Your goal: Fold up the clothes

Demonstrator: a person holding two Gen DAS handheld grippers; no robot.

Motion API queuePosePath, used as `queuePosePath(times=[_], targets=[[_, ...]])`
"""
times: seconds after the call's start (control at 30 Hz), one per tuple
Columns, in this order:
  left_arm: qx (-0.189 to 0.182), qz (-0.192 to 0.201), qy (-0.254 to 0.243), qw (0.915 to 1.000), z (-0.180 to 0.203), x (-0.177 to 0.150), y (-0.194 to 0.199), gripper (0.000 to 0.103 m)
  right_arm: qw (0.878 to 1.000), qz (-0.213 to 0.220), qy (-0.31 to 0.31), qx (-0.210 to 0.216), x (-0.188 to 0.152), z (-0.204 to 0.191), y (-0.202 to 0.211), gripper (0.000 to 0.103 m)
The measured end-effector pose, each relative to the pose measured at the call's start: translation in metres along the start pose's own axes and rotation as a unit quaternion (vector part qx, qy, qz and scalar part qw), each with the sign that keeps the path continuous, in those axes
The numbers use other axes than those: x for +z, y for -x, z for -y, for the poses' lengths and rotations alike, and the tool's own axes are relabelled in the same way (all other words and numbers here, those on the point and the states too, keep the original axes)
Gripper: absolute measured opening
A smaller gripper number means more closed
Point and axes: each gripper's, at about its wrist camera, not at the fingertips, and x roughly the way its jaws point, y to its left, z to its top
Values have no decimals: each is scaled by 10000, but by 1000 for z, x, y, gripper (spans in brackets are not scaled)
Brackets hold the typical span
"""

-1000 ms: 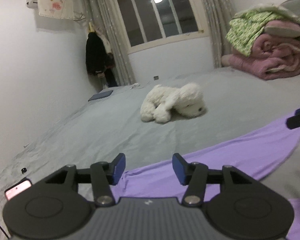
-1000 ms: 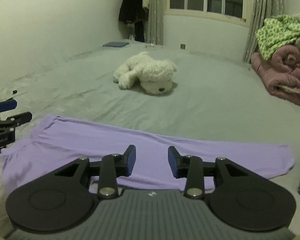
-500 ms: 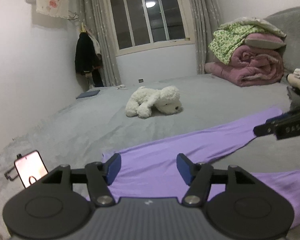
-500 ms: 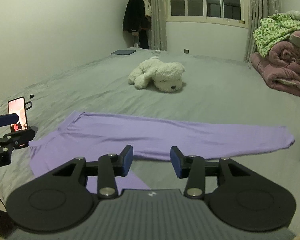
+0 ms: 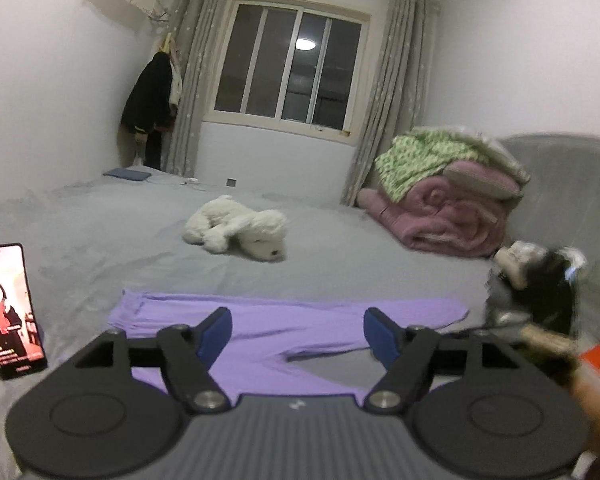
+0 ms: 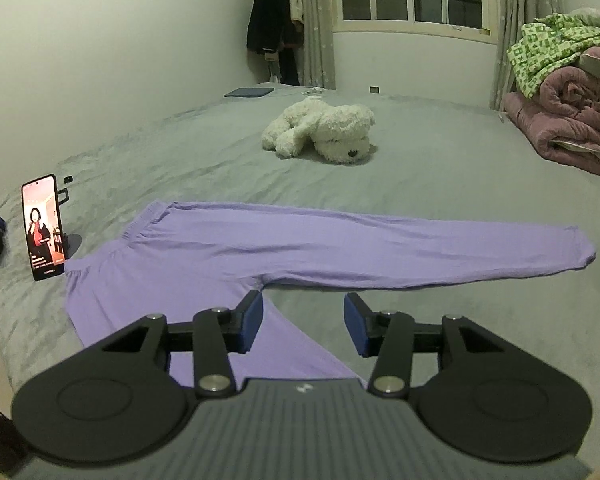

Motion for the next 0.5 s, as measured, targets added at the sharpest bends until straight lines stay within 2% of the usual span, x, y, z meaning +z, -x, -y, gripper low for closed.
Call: queuePosePath(times=[0.23, 0.37, 0.47, 0.5], targets=[[-532, 275, 141, 9981, 37, 35, 32, 82, 9998, 131, 114, -12, 11, -6, 15, 51], [-804, 200, 350, 9959, 47, 41, 44, 87, 9995, 224, 228, -45, 19, -9, 32, 52], [-858, 193, 260, 9958, 48, 39, 47, 98, 9993, 243, 280, -38, 23, -10, 44, 55], [-853, 185, 234, 9959, 47, 38, 47, 102, 9993, 249, 293, -23, 25, -10, 48, 59]])
